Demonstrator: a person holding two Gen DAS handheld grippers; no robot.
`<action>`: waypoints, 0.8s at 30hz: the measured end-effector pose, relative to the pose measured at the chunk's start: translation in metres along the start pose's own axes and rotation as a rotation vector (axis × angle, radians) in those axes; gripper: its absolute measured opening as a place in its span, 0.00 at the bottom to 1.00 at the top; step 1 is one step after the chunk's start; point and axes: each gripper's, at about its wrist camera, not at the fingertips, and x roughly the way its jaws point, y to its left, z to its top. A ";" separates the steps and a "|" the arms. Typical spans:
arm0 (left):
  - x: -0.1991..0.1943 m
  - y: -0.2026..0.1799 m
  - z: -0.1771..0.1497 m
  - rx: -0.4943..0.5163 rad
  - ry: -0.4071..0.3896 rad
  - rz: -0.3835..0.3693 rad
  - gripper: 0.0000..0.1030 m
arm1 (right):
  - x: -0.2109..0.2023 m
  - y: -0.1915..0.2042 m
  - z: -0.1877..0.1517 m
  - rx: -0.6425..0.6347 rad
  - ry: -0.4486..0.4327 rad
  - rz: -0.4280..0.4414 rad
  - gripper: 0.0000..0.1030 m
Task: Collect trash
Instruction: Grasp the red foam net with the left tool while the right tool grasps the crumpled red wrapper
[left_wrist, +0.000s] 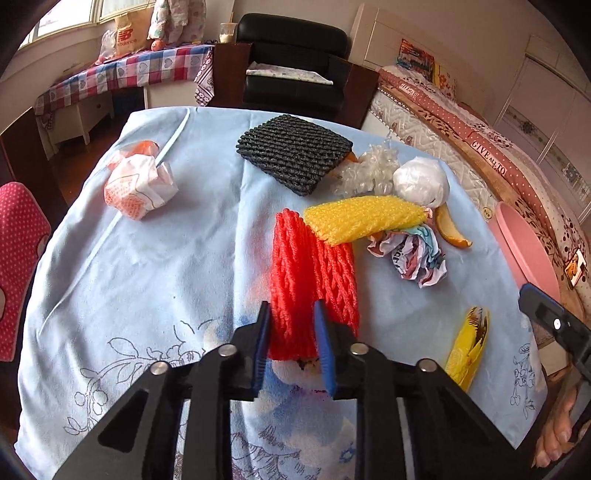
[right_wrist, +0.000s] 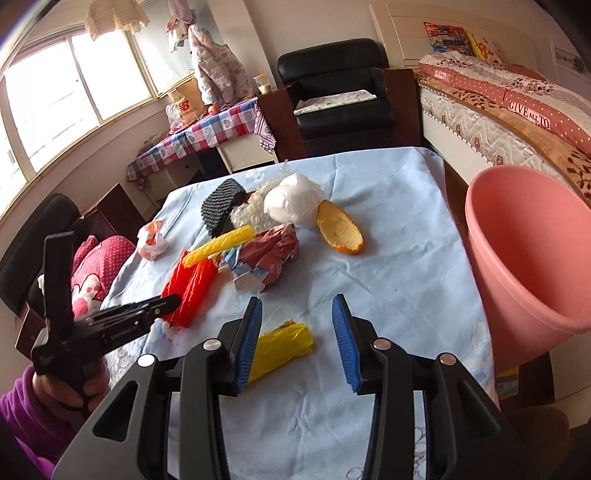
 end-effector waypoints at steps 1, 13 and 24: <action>-0.002 0.000 0.000 0.005 -0.008 -0.003 0.09 | 0.002 -0.002 0.003 0.010 0.002 0.000 0.39; -0.028 0.027 -0.008 -0.045 -0.048 -0.066 0.08 | 0.043 0.037 0.021 -0.049 0.077 0.072 0.40; -0.042 0.044 -0.018 -0.074 -0.066 -0.105 0.08 | 0.079 0.054 0.024 -0.060 0.123 -0.033 0.50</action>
